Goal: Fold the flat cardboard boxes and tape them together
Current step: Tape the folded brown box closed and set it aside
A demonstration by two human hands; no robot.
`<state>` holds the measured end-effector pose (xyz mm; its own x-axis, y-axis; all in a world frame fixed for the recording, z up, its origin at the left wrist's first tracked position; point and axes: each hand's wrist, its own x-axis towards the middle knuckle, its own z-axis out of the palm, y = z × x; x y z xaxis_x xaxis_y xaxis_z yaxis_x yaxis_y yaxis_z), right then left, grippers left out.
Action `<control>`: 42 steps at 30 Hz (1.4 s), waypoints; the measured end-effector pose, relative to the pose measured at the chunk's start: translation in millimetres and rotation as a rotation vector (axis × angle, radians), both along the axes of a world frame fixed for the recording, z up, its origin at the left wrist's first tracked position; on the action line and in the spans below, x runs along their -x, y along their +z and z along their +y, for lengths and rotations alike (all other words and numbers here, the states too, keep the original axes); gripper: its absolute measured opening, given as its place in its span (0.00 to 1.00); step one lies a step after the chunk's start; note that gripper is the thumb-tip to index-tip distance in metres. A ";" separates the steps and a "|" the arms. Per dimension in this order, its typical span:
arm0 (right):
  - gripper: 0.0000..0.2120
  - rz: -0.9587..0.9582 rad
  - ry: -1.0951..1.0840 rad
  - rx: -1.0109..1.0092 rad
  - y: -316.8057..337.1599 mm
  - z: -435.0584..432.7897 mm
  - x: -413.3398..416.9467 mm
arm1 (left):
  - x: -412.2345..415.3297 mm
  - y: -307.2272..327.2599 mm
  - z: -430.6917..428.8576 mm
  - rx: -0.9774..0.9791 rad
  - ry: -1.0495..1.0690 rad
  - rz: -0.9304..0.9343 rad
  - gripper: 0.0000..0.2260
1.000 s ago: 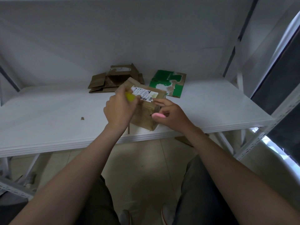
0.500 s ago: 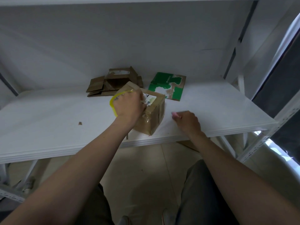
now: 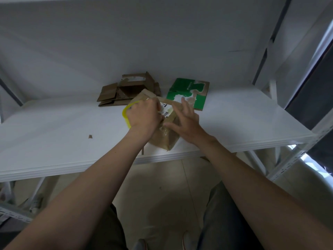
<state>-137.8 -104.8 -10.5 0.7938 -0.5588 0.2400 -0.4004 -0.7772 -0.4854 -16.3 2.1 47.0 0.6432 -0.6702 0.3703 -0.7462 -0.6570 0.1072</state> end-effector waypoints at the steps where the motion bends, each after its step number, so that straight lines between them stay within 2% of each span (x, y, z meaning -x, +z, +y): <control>1: 0.40 0.024 0.011 0.008 -2.4 -0.7 -3.8 | -0.1 0.0 -0.5 -0.001 0.000 0.003 0.14; 7: 0.37 0.025 0.004 0.120 -2.8 -6.4 -8.5 | -2.0 -2.7 -4.4 -0.007 -0.001 -0.010 0.15; 14: 0.43 0.111 -0.028 0.232 -6.4 5.3 -17.4 | -3.9 -4.2 -4.4 0.011 -0.023 -0.011 0.11; 20: 0.32 0.212 0.041 0.342 -4.5 9.2 -15.9 | 0.3 -6.8 -3.1 0.016 -0.034 -0.088 0.08; 25: 0.33 0.132 0.119 0.289 -4.1 12.1 -12.6 | 1.4 -9.1 3.5 0.064 -0.062 -0.033 0.10; 27: 0.26 0.050 0.151 0.177 -2.8 12.6 -9.2 | 1.5 -9.7 9.7 0.105 -0.095 0.009 0.12; 31: 0.22 -0.118 0.113 -0.104 5.9 10.6 -0.1 | 1.3 -5.3 32.6 0.260 -0.112 0.158 0.14; 36: 0.22 -0.309 0.028 -0.222 11.9 -0.4 2.0 | -13.7 -10.6 70.1 0.563 -0.005 0.564 0.12; 39: 0.23 -0.235 -0.107 -0.216 17.6 -9.5 -4.2 | -18.5 -21.4 79.5 0.642 0.083 0.837 0.08; 42: 0.31 -0.097 -0.141 -0.324 27.2 -16.2 -10.2 | -19.8 -35.5 83.9 0.717 0.126 1.043 0.08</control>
